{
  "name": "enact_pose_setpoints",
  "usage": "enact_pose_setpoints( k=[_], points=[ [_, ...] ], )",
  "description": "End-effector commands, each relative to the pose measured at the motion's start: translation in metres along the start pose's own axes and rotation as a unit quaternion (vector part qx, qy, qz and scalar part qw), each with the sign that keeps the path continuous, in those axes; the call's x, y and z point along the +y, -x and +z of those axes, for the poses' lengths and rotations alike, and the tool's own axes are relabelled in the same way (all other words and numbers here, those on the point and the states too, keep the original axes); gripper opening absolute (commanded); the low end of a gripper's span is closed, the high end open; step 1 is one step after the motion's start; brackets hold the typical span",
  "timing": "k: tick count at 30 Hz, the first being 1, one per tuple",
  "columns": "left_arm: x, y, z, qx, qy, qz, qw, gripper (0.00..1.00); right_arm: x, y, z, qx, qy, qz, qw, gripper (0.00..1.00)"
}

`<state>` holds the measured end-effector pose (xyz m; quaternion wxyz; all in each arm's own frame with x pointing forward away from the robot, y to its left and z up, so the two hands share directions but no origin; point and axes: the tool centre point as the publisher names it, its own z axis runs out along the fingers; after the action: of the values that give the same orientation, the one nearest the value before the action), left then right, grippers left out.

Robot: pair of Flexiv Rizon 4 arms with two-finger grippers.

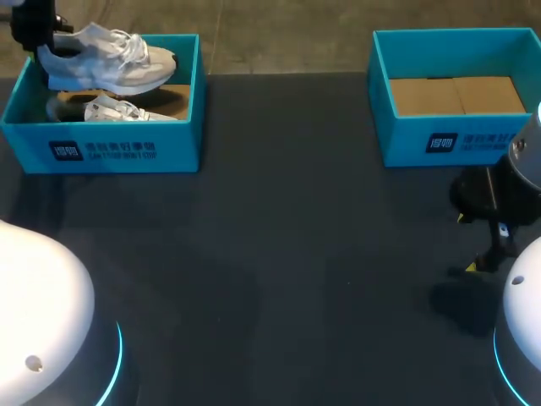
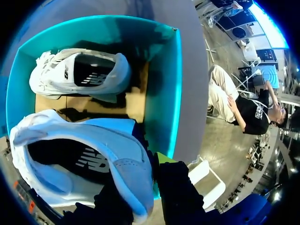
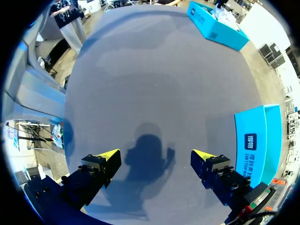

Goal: Take the shoe out of the shoebox, open the shoe tongue, remove and reinsert the insole, then place the shoe into the shoebox

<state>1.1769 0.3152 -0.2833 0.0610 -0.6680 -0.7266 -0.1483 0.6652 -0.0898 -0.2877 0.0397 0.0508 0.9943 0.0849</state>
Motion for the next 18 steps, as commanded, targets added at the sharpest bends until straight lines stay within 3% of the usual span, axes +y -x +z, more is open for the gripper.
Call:
enact_pose_setpoints(
  k=[1,18],
  points=[
    [-0.002,0.004,0.005,0.000,0.000,-0.001,1.000,0.00,-0.001,-0.002,0.000,-0.002,0.000,-0.001,1.000,1.00],
    [0.005,0.017,0.030,-0.010,-0.018,-0.004,1.000,0.00,-0.001,-0.002,0.000,-0.002,0.000,-0.001,1.000,1.00]
  ],
)
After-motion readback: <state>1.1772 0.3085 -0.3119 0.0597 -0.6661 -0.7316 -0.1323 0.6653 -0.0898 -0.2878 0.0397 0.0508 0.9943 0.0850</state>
